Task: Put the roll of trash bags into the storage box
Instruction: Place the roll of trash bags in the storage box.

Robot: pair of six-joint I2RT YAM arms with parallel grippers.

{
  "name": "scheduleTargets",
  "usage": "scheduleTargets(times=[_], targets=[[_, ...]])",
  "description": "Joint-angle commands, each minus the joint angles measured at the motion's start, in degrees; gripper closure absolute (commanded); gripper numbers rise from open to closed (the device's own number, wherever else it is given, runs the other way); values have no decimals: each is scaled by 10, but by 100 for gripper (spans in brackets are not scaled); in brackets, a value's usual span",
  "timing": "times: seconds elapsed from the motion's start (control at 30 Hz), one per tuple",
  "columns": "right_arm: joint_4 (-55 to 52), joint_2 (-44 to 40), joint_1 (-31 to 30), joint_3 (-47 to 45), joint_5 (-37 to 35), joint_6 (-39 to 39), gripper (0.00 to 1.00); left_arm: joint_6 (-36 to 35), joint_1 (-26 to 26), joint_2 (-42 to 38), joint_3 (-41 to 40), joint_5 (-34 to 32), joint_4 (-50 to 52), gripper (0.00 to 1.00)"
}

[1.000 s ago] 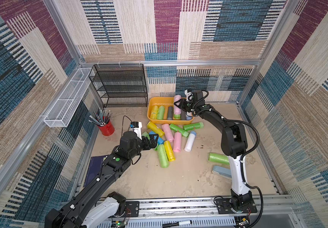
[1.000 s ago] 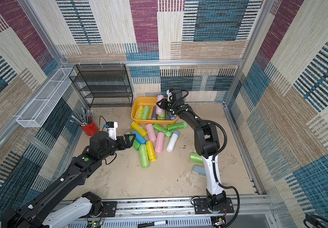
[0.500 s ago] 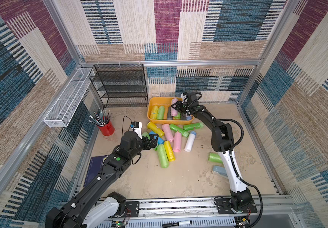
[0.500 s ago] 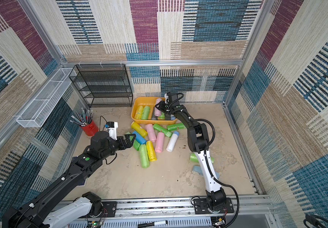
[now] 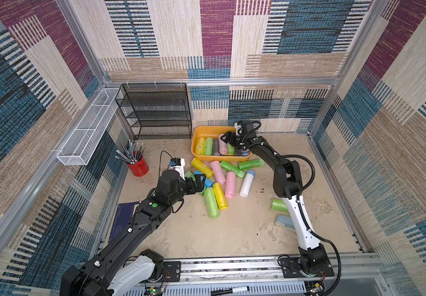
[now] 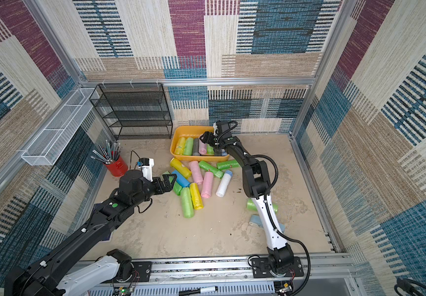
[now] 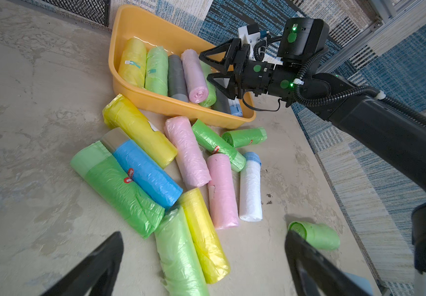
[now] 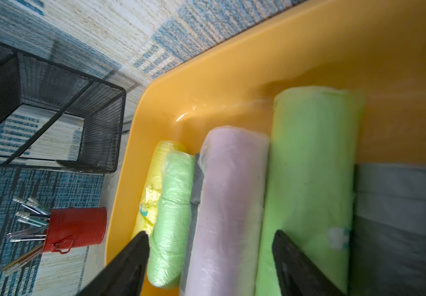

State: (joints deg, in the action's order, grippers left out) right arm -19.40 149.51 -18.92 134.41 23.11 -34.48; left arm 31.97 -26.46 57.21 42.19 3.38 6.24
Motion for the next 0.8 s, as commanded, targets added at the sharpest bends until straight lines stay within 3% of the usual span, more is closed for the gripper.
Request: scheduleTargets(times=[0.0,0.13,0.47,0.67,0.77], targets=[[-28,-17,-1,-14,-44,23,33,-8,0,5,1,1,-11,2],[-27,-30,-2,-30,-59,29,45,-10,1,11,3,1,-9,2],[-58,-121,-2,-77,-93,66,38,-11,1,18,9,-1,-4,2],[-7,-269,-2,-259,-128,86,32,-25,1,42,37,30,25,1],[18,-362,-2,-394,-161,97,19,-25,1,38,36,52,17,1]])
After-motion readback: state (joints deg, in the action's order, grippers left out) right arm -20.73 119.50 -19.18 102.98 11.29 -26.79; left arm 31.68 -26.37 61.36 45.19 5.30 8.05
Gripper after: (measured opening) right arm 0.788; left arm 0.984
